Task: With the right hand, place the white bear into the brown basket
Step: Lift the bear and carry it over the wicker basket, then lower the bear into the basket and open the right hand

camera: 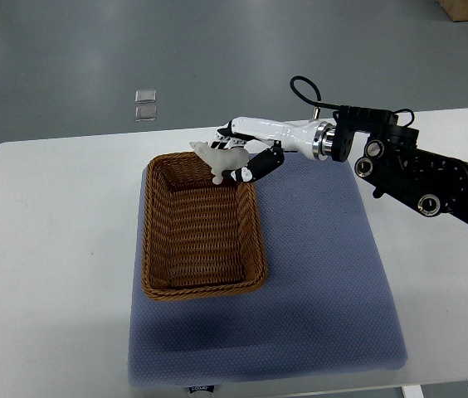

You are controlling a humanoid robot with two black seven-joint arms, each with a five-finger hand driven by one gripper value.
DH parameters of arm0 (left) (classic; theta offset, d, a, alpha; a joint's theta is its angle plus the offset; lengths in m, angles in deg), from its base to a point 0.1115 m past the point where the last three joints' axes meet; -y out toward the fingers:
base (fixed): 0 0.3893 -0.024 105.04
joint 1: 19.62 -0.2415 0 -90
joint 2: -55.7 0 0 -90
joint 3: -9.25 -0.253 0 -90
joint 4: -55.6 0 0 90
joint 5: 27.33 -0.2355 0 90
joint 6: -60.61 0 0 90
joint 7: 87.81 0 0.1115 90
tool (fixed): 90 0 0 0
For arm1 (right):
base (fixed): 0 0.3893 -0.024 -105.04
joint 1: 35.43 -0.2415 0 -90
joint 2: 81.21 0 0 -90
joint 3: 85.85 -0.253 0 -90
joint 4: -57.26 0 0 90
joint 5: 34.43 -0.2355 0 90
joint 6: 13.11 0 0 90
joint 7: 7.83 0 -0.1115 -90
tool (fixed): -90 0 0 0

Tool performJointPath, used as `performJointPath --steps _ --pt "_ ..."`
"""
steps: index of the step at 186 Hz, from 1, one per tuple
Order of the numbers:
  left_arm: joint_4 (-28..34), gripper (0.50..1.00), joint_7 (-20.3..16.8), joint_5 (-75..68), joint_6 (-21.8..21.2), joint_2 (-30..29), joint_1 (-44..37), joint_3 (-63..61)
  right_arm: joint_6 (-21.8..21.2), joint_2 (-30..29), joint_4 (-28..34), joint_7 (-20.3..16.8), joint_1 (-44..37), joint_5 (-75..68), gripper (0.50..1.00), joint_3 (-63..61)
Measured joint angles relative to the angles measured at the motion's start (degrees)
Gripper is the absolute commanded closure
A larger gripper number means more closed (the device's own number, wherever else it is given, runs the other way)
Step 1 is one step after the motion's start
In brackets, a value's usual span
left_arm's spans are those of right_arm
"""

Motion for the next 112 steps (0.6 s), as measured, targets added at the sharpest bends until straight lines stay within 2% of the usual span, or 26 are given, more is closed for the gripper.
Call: performJointPath --steps 24,56,109,111,112 --pt "0.0 0.5 0.0 0.0 0.0 0.0 0.0 0.0 2.46 -2.93 -1.47 0.04 -0.04 0.8 1.0 2.84" --pt "0.0 0.5 0.0 0.0 0.0 0.0 0.0 0.0 3.27 -5.28 -3.13 0.01 0.12 0.95 1.0 3.46" --pt "0.01 0.5 0.0 0.0 0.0 0.0 0.0 0.0 4.97 -5.9 -3.92 -0.11 1.23 0.96 1.0 6.02" --pt "0.01 0.5 0.0 0.0 0.0 0.0 0.0 0.0 5.0 -5.92 -3.92 -0.1 1.27 0.96 0.989 6.06" --pt "0.01 0.5 0.0 0.0 0.0 0.0 0.0 0.0 5.01 -5.94 -3.92 -0.1 1.29 0.96 0.961 6.07"
